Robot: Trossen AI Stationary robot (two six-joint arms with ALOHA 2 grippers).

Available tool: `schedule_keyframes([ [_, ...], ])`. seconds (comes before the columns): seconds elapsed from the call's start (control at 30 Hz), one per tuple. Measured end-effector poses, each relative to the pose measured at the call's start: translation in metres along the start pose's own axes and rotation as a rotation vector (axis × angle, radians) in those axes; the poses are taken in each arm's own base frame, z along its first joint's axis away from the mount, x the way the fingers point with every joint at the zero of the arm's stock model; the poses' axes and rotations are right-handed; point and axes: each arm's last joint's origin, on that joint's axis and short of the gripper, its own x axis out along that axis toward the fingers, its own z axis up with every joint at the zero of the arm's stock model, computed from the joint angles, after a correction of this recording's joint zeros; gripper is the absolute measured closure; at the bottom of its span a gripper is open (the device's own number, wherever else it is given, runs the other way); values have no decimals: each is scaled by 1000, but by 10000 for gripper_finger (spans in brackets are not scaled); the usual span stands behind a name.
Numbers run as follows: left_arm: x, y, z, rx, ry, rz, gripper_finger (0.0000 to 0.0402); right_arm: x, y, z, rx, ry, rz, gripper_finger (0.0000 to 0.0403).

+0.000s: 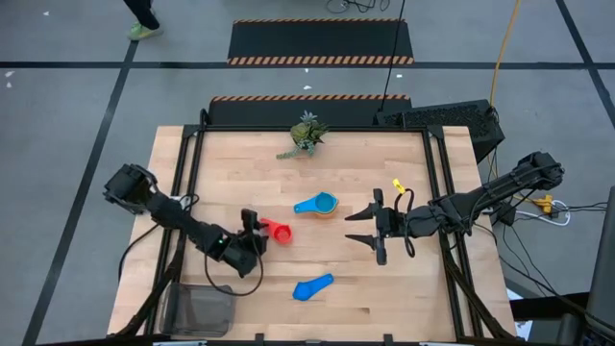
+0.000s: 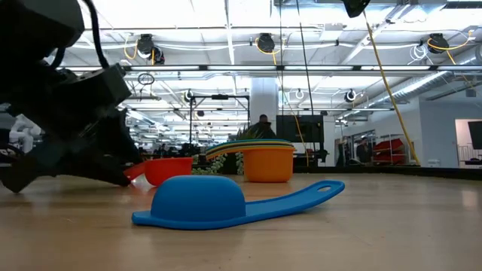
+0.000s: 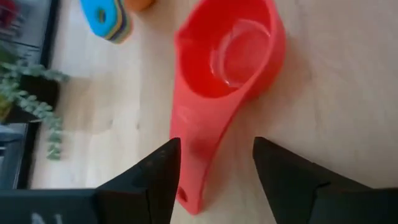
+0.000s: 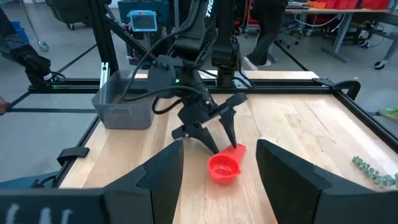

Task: Nest measuring cups in basket
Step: Stack the red measuring cup on top of the light blue measuring cup

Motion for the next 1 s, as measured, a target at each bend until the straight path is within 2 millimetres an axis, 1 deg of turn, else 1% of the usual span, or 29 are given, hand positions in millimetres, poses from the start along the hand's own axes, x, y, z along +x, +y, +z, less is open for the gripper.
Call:
schedule_keyframes([
  [0.17, 7, -5, -1, 5, -1, 65, 210, 0, 0, 0, 0, 0, 0, 206],
  [0.4, 12, -1, -2, 19, 22, 64, 215, 0, -1, 0, -1, 0, -4, 206],
  [0.5, 16, 3, -2, -3, 41, 35, 216, 0, -1, 0, -1, 0, -3, 206],
  [0.57, 18, 5, -3, -22, 51, 20, 223, 0, -1, 0, 0, 0, -3, 206],
  [0.7, 23, 10, -4, -48, 65, 3, 265, 0, -1, 0, 0, 0, -3, 206],
  [0.83, 24, 11, -4, -56, 67, 5, 318, 0, -1, 0, 1, 0, -3, 206],
  [0.97, 24, 11, -3, -57, 55, 11, 380, 0, -1, 0, 1, 0, -3, 206],
  [1.0, 24, 11, -3, -55, 53, 13, 389, 0, -1, 0, 1, 0, -3, 206],
])
